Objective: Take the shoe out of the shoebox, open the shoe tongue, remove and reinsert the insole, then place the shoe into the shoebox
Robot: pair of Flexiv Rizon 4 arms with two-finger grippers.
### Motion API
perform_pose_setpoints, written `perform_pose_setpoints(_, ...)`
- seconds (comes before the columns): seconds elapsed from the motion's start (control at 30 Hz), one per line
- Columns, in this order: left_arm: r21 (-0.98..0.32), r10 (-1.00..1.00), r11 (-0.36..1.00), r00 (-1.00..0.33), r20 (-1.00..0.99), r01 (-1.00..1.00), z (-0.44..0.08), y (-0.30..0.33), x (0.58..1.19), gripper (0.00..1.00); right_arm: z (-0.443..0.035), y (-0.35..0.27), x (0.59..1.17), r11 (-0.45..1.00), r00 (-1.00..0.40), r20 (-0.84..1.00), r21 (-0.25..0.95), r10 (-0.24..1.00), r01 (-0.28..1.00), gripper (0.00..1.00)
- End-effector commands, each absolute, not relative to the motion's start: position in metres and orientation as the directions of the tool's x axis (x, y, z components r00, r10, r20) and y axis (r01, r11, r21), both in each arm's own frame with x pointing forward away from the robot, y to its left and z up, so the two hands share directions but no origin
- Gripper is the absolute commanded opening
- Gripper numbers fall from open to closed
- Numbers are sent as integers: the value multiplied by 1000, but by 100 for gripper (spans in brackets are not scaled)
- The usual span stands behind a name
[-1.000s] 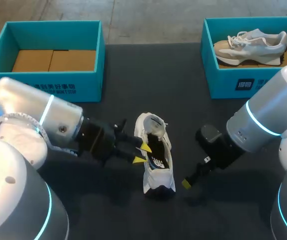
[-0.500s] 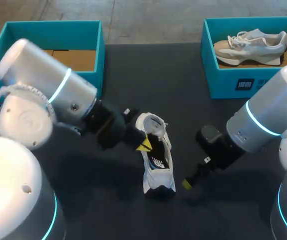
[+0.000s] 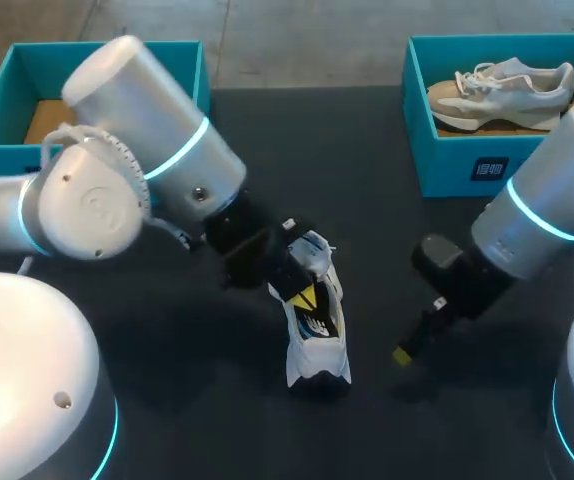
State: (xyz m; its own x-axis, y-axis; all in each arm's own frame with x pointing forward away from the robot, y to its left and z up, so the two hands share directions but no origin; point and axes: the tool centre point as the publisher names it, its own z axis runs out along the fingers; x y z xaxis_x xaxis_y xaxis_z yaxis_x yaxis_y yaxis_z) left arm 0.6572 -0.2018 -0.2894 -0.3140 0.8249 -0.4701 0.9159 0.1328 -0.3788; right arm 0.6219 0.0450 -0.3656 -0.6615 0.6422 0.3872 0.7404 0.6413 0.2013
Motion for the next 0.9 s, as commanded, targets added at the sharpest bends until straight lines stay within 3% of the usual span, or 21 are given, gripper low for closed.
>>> perform_pose_setpoints(0.03, -353, 894, 138, -270, -358, 925, -292, -209, 658, 0, -342, 13, 613, 646, -670, 381, 209, 637, 734, 100)
perform_pose_setpoints(0.63, -303, 977, 113, -162, -140, 946, -306, -203, 657, 0, -335, -17, 618, 689, -690, 414, 179, 594, 702, 100)
perform_pose_setpoints(0.9, -295, 979, 104, -150, -136, 950, -306, -202, 657, 0, -335, -17, 618, 689, -690, 414, 179, 594, 702, 100)
